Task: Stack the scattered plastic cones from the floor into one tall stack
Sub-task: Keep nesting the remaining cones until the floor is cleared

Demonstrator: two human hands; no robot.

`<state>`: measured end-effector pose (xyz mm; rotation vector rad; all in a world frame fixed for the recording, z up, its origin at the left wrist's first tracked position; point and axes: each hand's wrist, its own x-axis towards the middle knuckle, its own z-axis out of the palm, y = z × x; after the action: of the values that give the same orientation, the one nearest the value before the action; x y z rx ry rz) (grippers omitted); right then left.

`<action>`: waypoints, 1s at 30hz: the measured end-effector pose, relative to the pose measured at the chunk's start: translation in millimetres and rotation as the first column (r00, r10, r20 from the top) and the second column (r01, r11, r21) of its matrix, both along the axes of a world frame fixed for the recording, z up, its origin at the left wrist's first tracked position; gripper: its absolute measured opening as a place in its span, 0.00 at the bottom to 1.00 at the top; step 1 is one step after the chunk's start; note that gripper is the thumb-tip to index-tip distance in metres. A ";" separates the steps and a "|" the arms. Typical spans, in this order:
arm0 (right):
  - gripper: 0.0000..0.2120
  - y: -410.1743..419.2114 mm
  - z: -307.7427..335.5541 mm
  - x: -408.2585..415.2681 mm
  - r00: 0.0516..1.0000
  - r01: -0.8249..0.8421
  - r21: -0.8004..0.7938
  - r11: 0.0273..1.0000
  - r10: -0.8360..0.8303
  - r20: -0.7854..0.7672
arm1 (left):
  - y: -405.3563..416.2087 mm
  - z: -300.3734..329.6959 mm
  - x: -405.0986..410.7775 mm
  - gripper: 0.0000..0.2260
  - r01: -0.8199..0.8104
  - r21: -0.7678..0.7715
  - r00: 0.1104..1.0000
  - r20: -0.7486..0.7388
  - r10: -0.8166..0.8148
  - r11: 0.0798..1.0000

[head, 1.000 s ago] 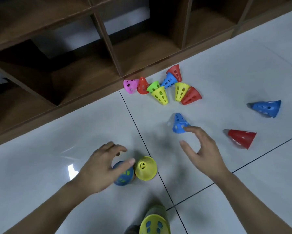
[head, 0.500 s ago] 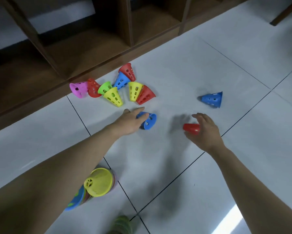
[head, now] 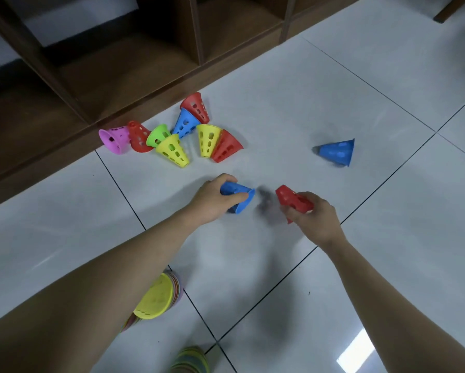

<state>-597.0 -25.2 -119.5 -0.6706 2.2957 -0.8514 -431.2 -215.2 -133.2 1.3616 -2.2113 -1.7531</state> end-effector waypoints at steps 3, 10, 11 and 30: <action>0.09 -5.9 1.3 10.9 0.994 0.060 -0.126 0.990 -0.049 0.094 | 9.0 -2.0 2.2 0.22 0.007 -0.043 0.996 -0.085 -0.011 0.999; 0.09 -10.0 4.6 14.5 0.968 0.192 -0.206 0.960 -0.151 0.201 | 29.9 4.9 -4.9 0.31 0.197 -0.215 0.973 -0.080 -0.218 0.957; 0.08 -8.5 5.7 14.3 0.965 0.202 -0.219 0.954 -0.157 0.209 | 31.5 4.7 -6.6 0.34 0.219 -0.232 0.969 -0.065 -0.240 0.948; 0.09 -45.4 60.5 148.4 0.906 -0.044 -0.511 0.858 0.249 0.341 | 21.7 132.4 171.6 0.28 -0.294 -0.264 0.951 -0.177 0.254 0.919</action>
<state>-448.6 -70.6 -59.0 -0.7934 1.6399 -1.3806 -259.7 -193.5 -0.7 1.3569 -1.9886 -1.3287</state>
